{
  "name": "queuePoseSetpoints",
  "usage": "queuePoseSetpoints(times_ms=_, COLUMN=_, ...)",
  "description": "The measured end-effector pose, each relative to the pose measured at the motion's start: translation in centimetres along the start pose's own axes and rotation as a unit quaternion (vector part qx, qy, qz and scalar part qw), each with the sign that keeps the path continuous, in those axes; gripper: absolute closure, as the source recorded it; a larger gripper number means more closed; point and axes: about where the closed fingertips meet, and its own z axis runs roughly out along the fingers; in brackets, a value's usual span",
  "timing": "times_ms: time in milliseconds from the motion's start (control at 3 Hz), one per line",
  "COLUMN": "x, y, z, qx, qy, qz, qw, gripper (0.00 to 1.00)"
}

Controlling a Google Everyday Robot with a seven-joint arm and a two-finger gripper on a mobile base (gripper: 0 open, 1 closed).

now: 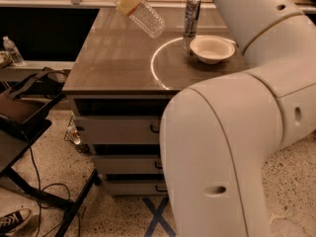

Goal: Knock water bottle over

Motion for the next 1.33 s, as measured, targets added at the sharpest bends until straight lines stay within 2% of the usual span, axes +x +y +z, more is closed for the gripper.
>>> queuePoseSetpoints(times_ms=333, x=1.8, y=0.5, z=0.9, qx=-0.022, qy=0.036, qz=-0.011, qw=0.999, gripper=1.0)
queuePoseSetpoints(times_ms=667, x=2.6, y=2.3, z=3.7, qx=-0.065, qy=0.059, qz=-0.027, qw=0.9958, gripper=1.0)
queuePoseSetpoints(times_ms=1000, x=3.1, y=4.1, z=6.7, qx=-0.106, qy=0.063, qz=-0.033, qw=0.9918, gripper=1.0)
queuePoseSetpoints(times_ms=1333, x=3.4, y=6.1, z=9.7, qx=-0.146, qy=0.052, qz=-0.027, qw=0.9875, gripper=1.0)
